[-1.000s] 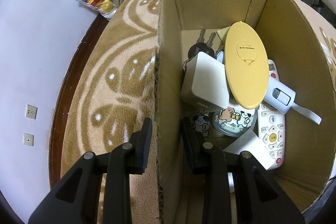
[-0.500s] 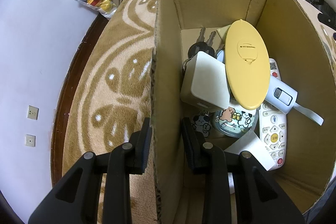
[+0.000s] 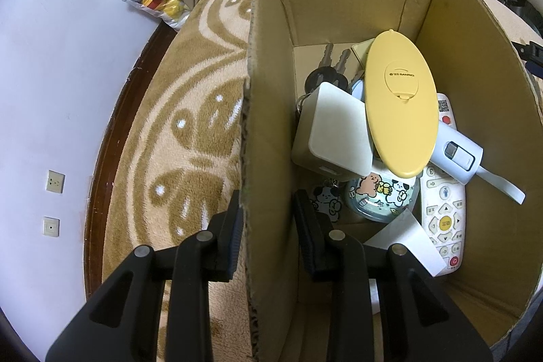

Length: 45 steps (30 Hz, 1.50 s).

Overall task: Organize rigid objects
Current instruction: 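Move the right tool to the white Midea remote and grasp it, then lift the remote with the right tool and carry it over the box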

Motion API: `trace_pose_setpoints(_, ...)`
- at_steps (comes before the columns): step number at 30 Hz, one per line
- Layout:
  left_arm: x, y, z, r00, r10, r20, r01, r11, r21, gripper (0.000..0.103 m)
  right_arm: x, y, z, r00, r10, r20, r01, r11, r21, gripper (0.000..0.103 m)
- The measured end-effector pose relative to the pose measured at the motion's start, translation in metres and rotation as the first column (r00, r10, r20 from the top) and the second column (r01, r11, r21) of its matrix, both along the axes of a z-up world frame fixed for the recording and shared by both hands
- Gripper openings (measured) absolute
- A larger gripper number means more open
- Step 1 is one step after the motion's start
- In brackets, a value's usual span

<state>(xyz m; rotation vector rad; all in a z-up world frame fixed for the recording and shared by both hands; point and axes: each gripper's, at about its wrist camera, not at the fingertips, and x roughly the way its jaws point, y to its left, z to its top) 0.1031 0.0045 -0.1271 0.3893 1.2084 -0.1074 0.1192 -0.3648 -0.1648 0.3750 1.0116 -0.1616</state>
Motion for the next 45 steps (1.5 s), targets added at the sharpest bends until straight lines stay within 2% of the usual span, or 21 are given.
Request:
trace_pose_setpoints(6,0.000,0.000,0.001,1.000,0.002,0.002,-0.002,1.000,-0.003,0.029,-0.007,0.009,-0.009,0.998,0.051,-0.042,-0.049,0.998,0.046,0.103)
trace_pose_setpoints(12,-0.003,-0.003,0.000,1.000,-0.015,0.013,0.014,1.000,0.018,0.029,-0.018,0.038,-0.012,0.988,0.138,-0.069,-0.140,0.990,-0.019,0.101)
trace_pose_setpoints(14,-0.003,-0.003,0.000,1.000,-0.012,0.011,0.012,1.000,0.013,0.029,-0.021,0.047,-0.011,0.986,0.148,-0.075,-0.154,0.985,-0.074,0.090)
trace_pose_setpoints(16,-0.003,-0.003,0.001,1.000,-0.012,0.012,0.012,1.000,0.012,0.029,-0.022,0.056,-0.010,0.985,0.149,-0.087,-0.160,0.977,-0.142,0.070)
trace_pose_setpoints(17,-0.003,-0.002,0.001,1.000,-0.013,0.012,0.012,1.000,0.012,0.029,-0.023,0.058,-0.009,0.985,0.150,-0.088,-0.163,0.974,-0.158,0.065)
trace_pose_setpoints(18,-0.003,-0.002,0.001,1.000,-0.012,0.011,0.012,1.000,0.011,0.029,-0.024,0.060,-0.007,0.984,0.156,-0.081,-0.168,0.971,-0.168,0.053)
trace_pose_setpoints(19,-0.003,-0.002,0.001,1.000,-0.010,0.010,0.010,1.000,0.007,0.029,-0.025,0.060,-0.005,0.984,0.160,-0.073,-0.170,0.972,-0.164,0.051)
trace_pose_setpoints(23,-0.002,0.000,0.001,1.000,-0.006,0.007,0.006,1.000,-0.001,0.029,-0.026,0.063,0.001,0.984,0.163,-0.078,-0.173,0.973,-0.153,0.051)
trace_pose_setpoints(28,0.000,0.002,0.001,1.000,-0.001,0.004,0.001,1.000,-0.008,0.029,-0.029,0.075,0.011,0.985,0.157,-0.073,-0.169,0.967,-0.189,0.051)
trace_pose_setpoints(39,-0.003,0.001,0.000,1.000,-0.010,0.014,0.010,1.000,0.004,0.029,-0.054,0.111,0.047,0.990,0.125,0.072,-0.118,0.989,-0.093,0.051)
trace_pose_setpoints(45,-0.003,0.001,0.000,1.000,-0.010,0.014,0.010,1.000,0.004,0.029,-0.064,0.143,0.090,0.964,0.188,0.186,-0.167,0.978,-0.125,0.051)
